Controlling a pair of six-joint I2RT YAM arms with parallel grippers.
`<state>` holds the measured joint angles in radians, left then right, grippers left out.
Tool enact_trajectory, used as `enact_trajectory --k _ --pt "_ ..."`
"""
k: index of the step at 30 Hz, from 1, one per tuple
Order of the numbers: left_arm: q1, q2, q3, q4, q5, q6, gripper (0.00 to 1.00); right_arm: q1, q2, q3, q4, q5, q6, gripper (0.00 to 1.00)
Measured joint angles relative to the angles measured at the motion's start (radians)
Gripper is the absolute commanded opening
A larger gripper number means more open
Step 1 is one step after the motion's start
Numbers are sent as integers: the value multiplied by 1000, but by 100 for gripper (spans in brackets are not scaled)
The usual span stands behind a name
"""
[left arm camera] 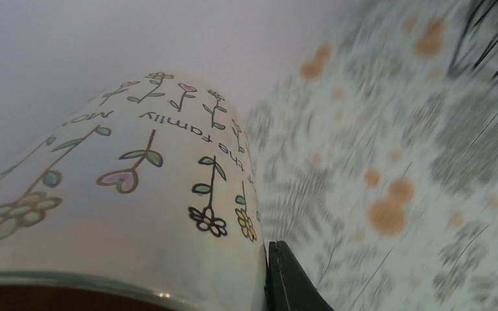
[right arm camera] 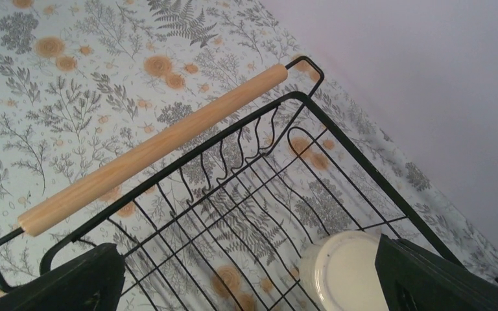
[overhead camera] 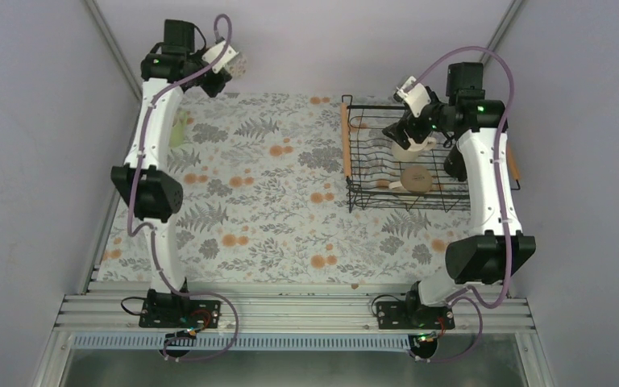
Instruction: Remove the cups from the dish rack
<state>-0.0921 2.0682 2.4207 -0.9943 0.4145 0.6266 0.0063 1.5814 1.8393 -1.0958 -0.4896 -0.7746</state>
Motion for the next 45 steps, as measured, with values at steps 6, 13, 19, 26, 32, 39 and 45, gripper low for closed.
enact_trajectory --k 6,13,19,26,32,39,45 --pt "19 169 55 -141 -250 127 2 -1 -38 -47 -30 42 -45 100" --pt "24 187 59 -227 -385 254 2 -2 -50 -95 -53 79 -71 100" --pt "7 243 86 -296 -436 317 2 -2 -70 -105 -54 81 -73 100" --pt "-23 353 89 -359 -465 345 2 -2 -91 -136 -53 82 -74 100" --pt "-50 411 89 -391 -482 364 2 -2 -103 -184 -48 84 -75 100" --pt "-61 416 89 -387 -508 383 2 -3 -126 -237 -40 85 -86 100" --pt "-64 426 91 -386 -539 392 4 -3 -126 -237 -24 85 -90 100"
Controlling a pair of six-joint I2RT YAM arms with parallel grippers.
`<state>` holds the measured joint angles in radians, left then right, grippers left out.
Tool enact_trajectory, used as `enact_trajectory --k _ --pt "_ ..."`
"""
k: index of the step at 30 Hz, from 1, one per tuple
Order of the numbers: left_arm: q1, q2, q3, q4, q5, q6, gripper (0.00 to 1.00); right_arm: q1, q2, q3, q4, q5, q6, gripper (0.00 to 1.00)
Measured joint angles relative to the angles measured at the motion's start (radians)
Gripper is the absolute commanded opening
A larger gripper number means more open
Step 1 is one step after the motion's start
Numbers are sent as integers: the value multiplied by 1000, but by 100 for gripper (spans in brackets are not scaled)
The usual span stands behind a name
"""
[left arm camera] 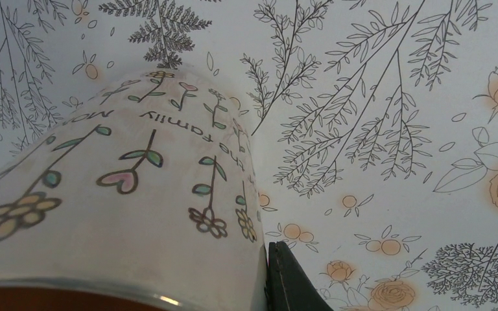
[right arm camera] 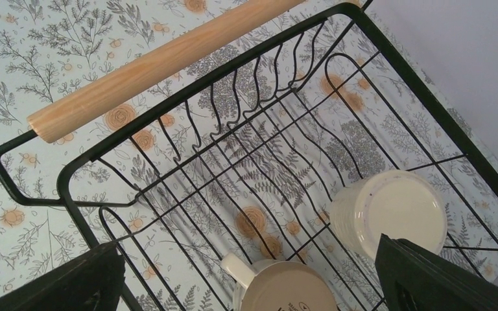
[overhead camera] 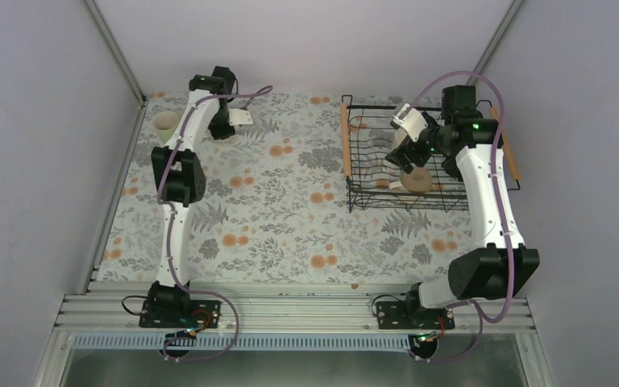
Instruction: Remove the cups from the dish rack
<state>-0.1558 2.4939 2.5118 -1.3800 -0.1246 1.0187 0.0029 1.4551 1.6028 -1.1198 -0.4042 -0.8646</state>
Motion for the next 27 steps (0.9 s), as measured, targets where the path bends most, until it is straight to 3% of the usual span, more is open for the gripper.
enact_trajectory --k 27 --pt "-17 -59 -96 5 -42 81 2 -5 -1 -29 5 -2 -2 100"
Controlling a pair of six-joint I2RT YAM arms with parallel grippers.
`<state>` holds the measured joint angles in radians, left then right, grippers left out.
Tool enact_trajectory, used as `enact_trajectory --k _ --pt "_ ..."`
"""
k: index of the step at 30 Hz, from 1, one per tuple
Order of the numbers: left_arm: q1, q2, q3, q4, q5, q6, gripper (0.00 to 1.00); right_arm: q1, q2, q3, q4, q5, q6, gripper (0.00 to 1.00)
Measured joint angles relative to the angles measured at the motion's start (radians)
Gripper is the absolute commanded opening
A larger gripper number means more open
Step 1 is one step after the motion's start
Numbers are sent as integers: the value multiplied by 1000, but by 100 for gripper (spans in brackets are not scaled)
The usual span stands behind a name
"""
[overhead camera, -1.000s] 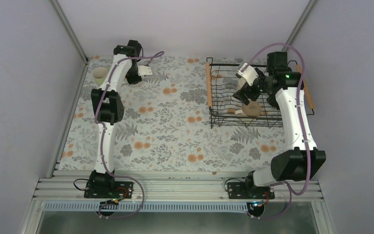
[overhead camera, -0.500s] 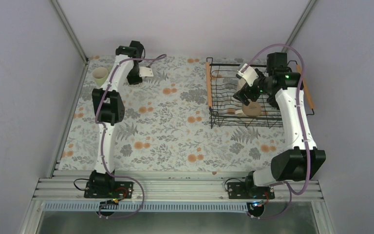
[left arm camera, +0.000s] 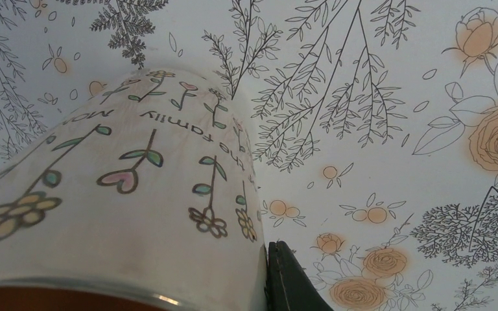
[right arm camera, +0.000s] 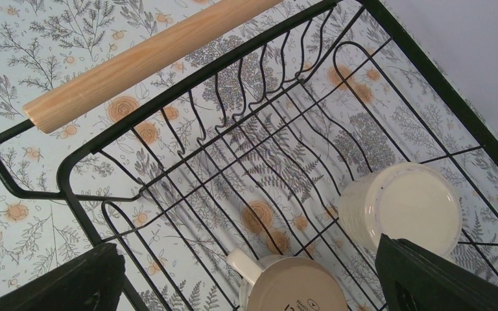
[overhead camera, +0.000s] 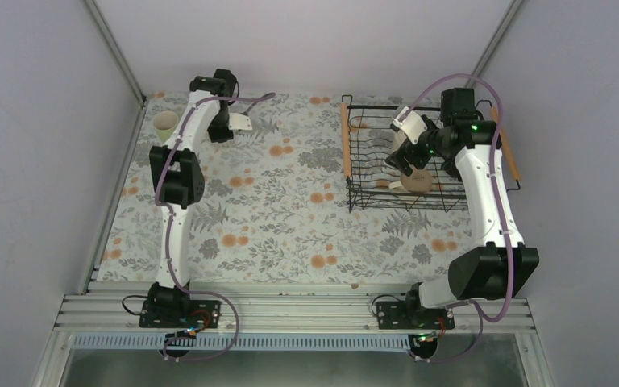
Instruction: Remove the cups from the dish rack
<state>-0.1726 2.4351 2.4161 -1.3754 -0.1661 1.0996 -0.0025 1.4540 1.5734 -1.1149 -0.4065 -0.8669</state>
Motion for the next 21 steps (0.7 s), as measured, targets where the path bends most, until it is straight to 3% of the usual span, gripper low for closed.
enact_trajectory --k 6,9,11,18,21 --pt "-2 0 0 -3 -11 0 9 0 -1 0 0 0 0 100" --pt "-6 0 0 -3 -20 1 34 0 -3 0 0 0 -1 100" --pt "-9 -4 0 8 -37 12 46 0 -4 0 0 0 -1 100" --pt "-11 -32 1 24 -66 15 68 0 -6 -2 0 0 -1 100" --pt "-11 -32 11 23 -80 14 74 -1 -7 -2 2 2 0 100"
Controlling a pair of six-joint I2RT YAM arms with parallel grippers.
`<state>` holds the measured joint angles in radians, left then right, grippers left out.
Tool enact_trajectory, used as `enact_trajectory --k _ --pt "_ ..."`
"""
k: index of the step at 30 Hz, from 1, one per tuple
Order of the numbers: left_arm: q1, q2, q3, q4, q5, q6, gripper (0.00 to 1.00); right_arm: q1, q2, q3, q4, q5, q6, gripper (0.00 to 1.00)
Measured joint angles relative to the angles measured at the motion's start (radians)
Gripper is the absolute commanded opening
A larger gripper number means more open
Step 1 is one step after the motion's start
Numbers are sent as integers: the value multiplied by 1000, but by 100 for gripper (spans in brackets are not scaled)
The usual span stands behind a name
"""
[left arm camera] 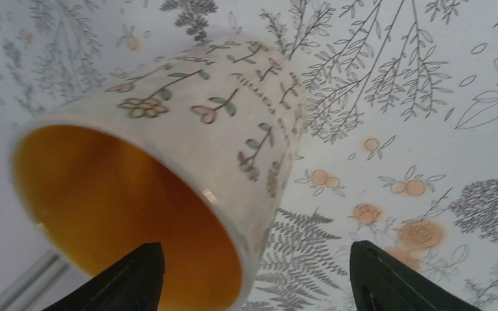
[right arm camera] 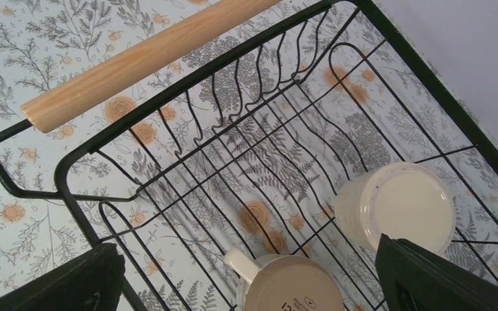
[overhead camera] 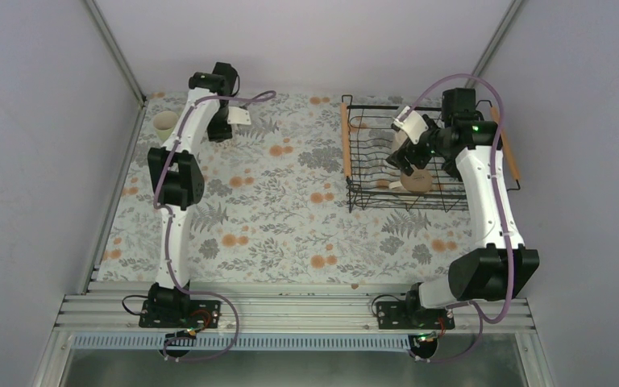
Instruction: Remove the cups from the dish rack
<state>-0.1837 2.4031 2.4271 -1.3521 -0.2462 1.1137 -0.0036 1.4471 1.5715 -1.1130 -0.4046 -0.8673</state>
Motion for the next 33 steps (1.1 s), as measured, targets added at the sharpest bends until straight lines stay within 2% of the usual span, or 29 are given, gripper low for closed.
enact_trajectory --k 7,11,13,18,22,27,33 --pt "-3 -11 163 -2 -32 -27 88 -58 1 0 19 31 0 100" --pt "-18 -116 159 50 -31 -120 91 -128 32 9 16 55 -20 100" --pt "-35 -207 105 100 -17 -182 100 -169 59 21 14 66 -32 100" --pt "-87 -445 -68 267 115 -367 100 -248 193 148 10 109 -68 100" --pt "-108 -587 -211 405 265 -498 100 -267 262 178 35 134 -137 100" --pt "-123 -660 -330 529 394 -602 100 -268 300 182 87 143 -255 100" --pt "-128 -694 -463 603 452 -632 100 -268 337 189 156 191 -338 96"
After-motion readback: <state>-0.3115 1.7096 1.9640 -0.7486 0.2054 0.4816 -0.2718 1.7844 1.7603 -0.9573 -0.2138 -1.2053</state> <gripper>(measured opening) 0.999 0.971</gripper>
